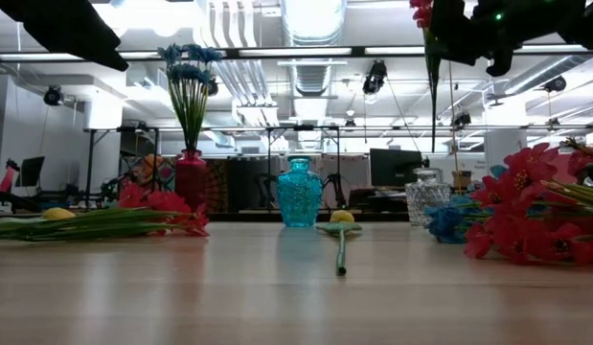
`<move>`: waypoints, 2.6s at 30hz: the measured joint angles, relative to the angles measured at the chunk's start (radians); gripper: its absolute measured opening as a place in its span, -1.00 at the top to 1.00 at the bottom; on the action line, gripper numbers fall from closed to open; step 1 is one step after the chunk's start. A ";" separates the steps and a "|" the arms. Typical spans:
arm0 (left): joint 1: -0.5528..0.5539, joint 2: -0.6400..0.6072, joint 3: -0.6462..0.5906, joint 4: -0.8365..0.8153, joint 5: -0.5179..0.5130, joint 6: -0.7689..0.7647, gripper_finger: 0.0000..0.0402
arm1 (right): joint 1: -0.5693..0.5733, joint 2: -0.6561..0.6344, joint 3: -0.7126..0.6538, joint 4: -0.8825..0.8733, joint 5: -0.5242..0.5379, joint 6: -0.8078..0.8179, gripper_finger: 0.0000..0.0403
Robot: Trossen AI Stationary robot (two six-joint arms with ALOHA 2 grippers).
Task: Sort flowers into vase by color
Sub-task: Put the top center red flower into the transparent vase
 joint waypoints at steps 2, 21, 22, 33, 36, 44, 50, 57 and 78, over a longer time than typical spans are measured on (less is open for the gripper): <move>0.000 0.000 0.000 0.000 0.000 0.000 -0.50 | 0.000 0.000 -0.004 0.001 0.000 0.000 0.86; 0.000 0.000 0.000 0.000 0.000 0.000 -0.50 | -0.075 0.004 -0.056 0.066 -0.001 0.027 0.86; 0.000 0.000 0.000 0.000 0.000 0.000 -0.50 | -0.081 0.009 -0.056 0.067 -0.001 0.033 0.86; 0.000 0.000 0.000 0.001 -0.010 0.000 -0.50 | -0.129 0.127 -0.057 0.114 -0.005 0.076 0.86; 0.000 0.000 0.000 0.001 -0.010 0.000 -0.50 | -0.129 0.154 -0.057 0.115 -0.003 0.076 0.86; 0.000 0.000 0.000 0.001 -0.009 0.000 -0.50 | -0.129 0.176 -0.057 0.115 -0.002 0.076 0.86; 0.000 0.000 0.000 0.001 -0.014 -0.001 -0.50 | -0.129 0.176 -0.057 0.114 -0.002 0.092 0.86; 0.000 0.000 0.000 0.001 -0.014 -0.006 -0.50 | -0.129 0.176 -0.057 0.098 -0.006 0.093 0.83; 0.000 0.000 0.000 0.001 -0.015 -0.015 -0.50 | -0.126 0.160 -0.057 -0.002 -0.002 0.163 0.09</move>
